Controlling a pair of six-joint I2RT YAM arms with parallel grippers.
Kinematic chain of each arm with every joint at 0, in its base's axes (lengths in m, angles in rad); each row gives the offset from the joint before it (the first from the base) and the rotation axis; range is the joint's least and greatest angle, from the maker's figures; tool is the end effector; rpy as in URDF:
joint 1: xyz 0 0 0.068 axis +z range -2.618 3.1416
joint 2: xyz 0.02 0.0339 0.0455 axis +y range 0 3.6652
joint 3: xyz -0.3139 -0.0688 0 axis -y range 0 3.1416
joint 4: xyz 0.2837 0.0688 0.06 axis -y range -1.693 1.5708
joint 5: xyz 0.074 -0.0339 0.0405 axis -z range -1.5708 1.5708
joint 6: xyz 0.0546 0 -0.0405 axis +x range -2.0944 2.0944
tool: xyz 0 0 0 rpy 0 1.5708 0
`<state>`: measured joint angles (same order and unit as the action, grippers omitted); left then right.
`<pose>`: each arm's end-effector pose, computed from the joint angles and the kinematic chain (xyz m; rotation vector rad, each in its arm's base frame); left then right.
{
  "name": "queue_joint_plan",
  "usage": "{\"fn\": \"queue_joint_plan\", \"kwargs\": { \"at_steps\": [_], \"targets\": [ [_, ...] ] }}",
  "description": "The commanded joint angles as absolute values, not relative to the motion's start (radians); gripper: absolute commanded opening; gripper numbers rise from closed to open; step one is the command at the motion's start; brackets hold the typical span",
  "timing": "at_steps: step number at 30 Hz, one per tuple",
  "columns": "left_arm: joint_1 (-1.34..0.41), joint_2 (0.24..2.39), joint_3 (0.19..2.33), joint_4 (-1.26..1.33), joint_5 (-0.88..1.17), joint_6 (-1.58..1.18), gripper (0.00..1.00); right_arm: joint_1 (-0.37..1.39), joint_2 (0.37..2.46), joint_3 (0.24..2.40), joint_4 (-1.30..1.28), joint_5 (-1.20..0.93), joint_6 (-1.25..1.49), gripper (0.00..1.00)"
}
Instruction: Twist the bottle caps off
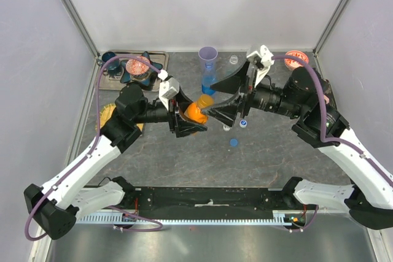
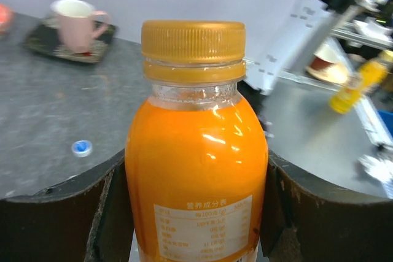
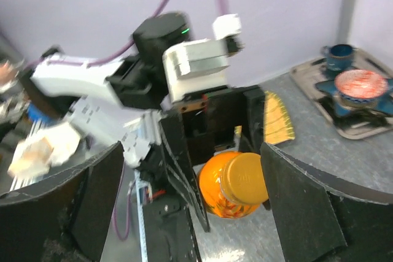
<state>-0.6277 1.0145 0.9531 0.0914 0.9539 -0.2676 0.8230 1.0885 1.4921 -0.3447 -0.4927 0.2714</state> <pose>0.1735 -0.1809 0.4257 1.0820 1.3676 -1.4036 0.1399 0.1889 0.5654 -0.8453 1.4216 1.2251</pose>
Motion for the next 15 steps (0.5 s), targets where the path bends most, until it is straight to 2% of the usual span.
{"fn": "queue_joint_plan", "kwargs": {
  "at_steps": [1,5,8,15],
  "targets": [
    [-0.691,0.945,0.966,0.022,0.581,-0.065,0.32,0.825,1.077,1.543,-0.288,-0.211,0.408,0.98],
    [-0.782,0.917,0.951,0.006,0.233,0.035,0.33,0.825,1.135,1.584,-0.383,-0.040,0.511,0.98],
    [-0.831,0.917,0.950,0.006,0.077,0.072,0.35,0.827,1.180,1.586,-0.411,-0.005,0.558,0.98],
    [-0.874,0.923,0.942,0.006,-0.054,0.103,0.35,0.850,1.262,1.600,-0.405,-0.005,0.601,0.94]
  ]
}}
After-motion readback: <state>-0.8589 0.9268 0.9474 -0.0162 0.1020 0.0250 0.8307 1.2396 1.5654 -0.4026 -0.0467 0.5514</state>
